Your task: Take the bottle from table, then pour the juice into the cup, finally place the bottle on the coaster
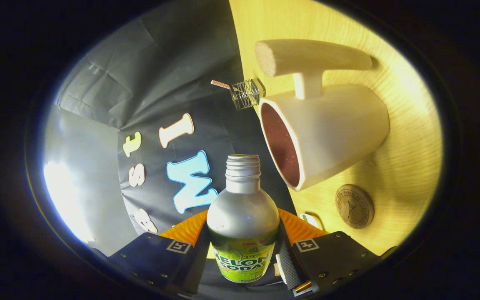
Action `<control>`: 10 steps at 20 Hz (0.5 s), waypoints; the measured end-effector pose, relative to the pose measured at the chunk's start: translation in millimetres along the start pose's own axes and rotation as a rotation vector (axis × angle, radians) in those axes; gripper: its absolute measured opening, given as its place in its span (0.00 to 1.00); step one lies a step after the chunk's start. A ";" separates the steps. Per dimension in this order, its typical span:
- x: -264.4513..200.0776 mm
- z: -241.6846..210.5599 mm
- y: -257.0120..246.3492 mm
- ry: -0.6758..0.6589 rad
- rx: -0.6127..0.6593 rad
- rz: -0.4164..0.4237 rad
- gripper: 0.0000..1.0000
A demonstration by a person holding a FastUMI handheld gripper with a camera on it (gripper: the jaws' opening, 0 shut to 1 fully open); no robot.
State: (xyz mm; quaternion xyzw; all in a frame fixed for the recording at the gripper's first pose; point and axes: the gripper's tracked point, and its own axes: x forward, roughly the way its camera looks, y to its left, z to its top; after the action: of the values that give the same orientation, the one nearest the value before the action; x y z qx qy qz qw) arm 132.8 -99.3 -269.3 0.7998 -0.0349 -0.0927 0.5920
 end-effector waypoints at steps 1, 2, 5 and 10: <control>-1.3 -0.5 -0.6 0.003 -0.019 -0.003 0.75; -0.2 0.3 -0.3 0.006 -0.034 -0.002 0.75; -1.8 1.2 -1.7 0.012 -0.063 -0.006 0.75; -2.6 0.7 -7.4 0.028 -0.207 -0.042 0.75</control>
State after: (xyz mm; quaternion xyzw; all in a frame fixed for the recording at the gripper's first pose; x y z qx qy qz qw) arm 129.7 -97.3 -276.3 0.7361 0.0001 -0.0970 0.6699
